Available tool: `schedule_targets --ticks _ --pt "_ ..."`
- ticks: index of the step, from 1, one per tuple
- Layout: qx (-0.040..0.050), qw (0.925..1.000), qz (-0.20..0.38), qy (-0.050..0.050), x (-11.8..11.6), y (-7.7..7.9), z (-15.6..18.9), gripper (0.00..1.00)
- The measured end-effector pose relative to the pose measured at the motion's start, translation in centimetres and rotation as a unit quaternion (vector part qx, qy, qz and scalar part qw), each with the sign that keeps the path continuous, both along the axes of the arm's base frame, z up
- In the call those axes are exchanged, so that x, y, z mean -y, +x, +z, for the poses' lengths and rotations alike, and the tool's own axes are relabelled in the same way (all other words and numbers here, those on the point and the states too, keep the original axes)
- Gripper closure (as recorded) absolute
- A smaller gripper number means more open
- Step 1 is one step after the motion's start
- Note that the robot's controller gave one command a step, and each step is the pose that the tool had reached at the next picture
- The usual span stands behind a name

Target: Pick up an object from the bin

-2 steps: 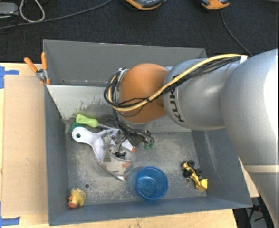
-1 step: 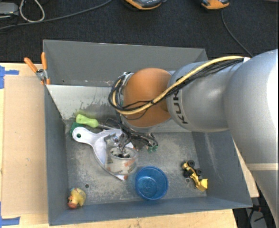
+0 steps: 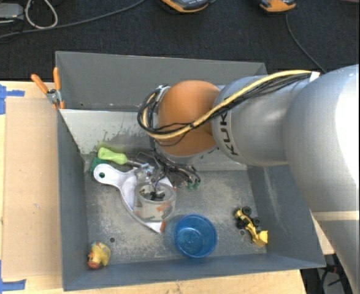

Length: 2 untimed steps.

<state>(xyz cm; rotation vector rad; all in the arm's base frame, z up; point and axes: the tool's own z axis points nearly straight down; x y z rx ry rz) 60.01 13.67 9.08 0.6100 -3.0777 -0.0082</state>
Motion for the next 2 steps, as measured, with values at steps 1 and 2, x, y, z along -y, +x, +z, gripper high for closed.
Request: schedule_targets --ticks 1,2 --pt "-0.0041 0.9988 0.049 0.0 0.8 -2.2 7.6 1.0" --pt "0.0 0.998 0.064 0.001 3.9 -1.5 4.1 1.0"
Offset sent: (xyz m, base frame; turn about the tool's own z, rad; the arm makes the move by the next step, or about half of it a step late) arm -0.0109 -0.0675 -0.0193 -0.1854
